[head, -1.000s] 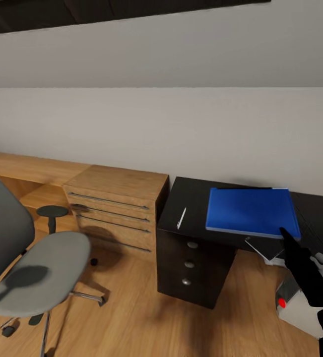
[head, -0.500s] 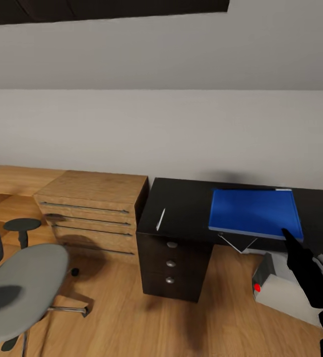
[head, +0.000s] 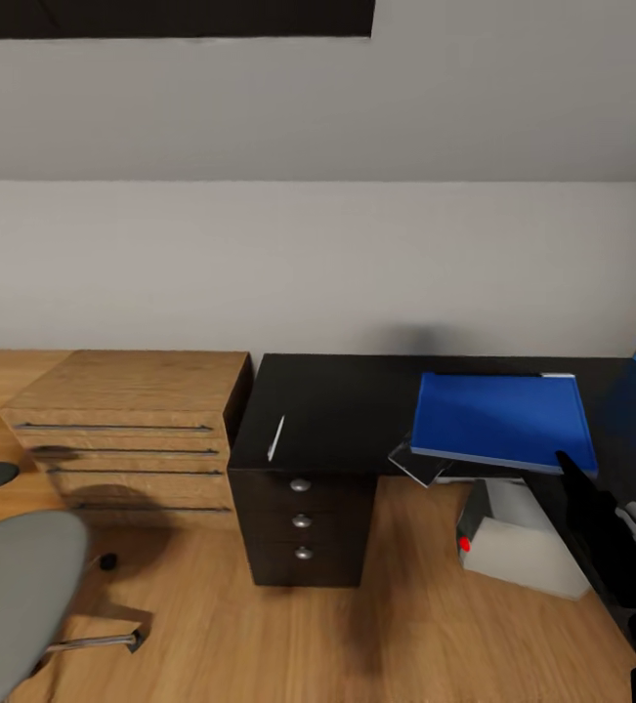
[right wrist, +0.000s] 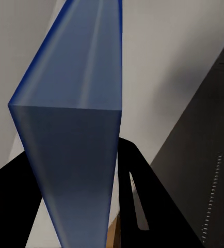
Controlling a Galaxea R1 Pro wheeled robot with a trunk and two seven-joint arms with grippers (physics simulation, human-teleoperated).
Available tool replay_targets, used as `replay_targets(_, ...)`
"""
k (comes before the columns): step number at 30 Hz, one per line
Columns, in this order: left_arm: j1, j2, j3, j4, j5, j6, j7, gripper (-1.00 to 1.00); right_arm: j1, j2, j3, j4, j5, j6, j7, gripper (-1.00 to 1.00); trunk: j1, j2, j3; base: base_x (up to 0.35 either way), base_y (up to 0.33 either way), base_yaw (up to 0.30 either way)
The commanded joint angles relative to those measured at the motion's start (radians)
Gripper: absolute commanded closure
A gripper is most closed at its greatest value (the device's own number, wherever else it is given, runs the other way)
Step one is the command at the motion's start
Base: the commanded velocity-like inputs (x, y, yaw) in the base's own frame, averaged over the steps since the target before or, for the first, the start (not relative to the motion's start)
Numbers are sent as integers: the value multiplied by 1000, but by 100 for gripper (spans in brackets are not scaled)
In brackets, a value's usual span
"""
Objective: In the bedroom, organize the workspace by keeping the computer under the desk, ensuring the monitor is on the desk, placing the keyboard on the desk next to the monitor, placing the mouse on the desk next to the keyboard, moving the folder from the swivel chair onto the desk next to the mouse, stacking the notebook on top of the folder with the pen on top of the notebook, and positioning the swivel chair next to the desk.
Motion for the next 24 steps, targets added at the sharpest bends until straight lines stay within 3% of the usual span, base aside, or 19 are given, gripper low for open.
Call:
replay_targets(1,0,0,-3,0,9,-4,3,-100,-1,1,-3,0,-7,9,1,100,-4,7,2,0,0,-279)
replay_targets(13,0,0,-3,0,9,-4,3,-100,-2,3,-2,-2,-7,9,-3,100,-50,91,33,0,0,-274)
replay_targets(24,0,-1,-3,0,9,-4,3,-100,-2,6,-1,-9,-10,10,-15,100,-92,168,65,0,0,-28)
